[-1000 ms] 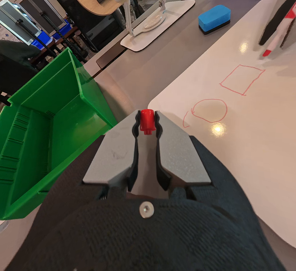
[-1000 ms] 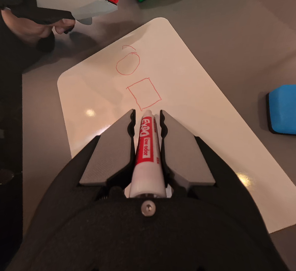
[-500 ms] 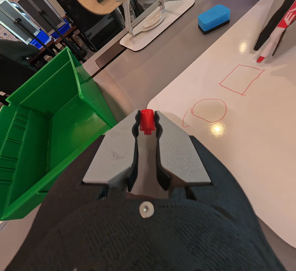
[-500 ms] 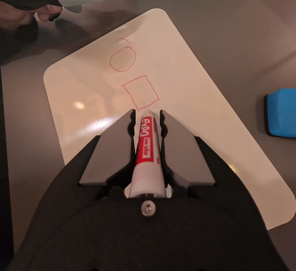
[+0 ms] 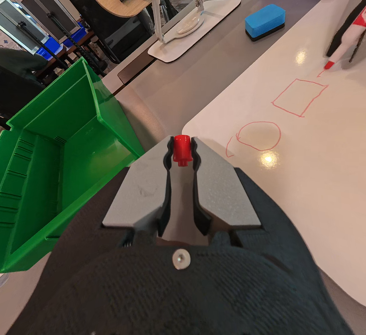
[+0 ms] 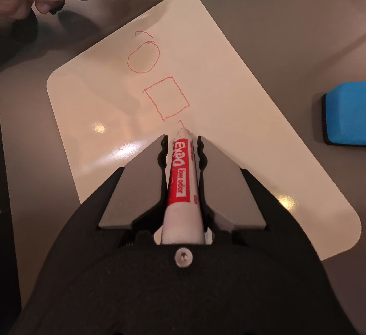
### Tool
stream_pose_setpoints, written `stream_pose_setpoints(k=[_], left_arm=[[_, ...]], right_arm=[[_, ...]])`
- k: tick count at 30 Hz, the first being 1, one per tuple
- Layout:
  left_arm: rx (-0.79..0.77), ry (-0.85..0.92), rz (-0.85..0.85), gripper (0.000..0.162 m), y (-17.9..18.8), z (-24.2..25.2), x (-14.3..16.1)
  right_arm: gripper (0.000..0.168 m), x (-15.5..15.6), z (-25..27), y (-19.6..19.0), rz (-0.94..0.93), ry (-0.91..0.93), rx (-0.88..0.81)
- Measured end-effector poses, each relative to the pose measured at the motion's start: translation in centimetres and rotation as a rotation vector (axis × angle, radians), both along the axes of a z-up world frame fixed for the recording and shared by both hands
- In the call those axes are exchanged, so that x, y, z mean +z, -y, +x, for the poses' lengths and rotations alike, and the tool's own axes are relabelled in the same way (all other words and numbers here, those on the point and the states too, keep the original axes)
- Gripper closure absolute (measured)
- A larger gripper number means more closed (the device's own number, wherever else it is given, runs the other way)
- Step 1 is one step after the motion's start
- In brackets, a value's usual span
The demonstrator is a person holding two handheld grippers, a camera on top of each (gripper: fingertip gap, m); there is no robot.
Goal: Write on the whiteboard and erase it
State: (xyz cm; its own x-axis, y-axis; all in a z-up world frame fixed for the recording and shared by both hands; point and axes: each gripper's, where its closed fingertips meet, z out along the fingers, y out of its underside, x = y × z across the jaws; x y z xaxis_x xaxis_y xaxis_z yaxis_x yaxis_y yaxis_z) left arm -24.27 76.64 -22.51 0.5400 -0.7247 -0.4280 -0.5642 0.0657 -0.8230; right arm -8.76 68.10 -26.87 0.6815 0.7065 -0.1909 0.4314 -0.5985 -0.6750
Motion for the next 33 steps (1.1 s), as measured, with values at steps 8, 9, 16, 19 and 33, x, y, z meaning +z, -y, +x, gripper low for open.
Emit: stream_pose_setpoints(k=[8,9,16,19,33], left_arm=[[0.001,-0.003,-0.001,0.146,0.0,0.0,-0.1],[0.002,-0.003,-0.002,0.146,0.0,0.0,-0.1],[0.002,-0.004,-0.002,0.147,0.0,0.0,-0.1],[0.003,-0.003,-0.003,0.147,0.0,-0.1,-0.1],[0.001,0.000,0.000,0.146,0.0,-0.1,0.0]], right_arm=[[0.139,0.0,1.4,0.6,-0.006,-0.002,-0.024],[0.138,0.0,1.6,0.7,-0.006,-0.002,-0.028],[0.139,1.1,1.9,0.7,0.012,-0.070,-0.046],[0.140,1.6,1.7,0.2,0.033,-0.078,-0.062],[0.139,0.7,1.1,-0.8,0.008,-0.042,-0.081]])
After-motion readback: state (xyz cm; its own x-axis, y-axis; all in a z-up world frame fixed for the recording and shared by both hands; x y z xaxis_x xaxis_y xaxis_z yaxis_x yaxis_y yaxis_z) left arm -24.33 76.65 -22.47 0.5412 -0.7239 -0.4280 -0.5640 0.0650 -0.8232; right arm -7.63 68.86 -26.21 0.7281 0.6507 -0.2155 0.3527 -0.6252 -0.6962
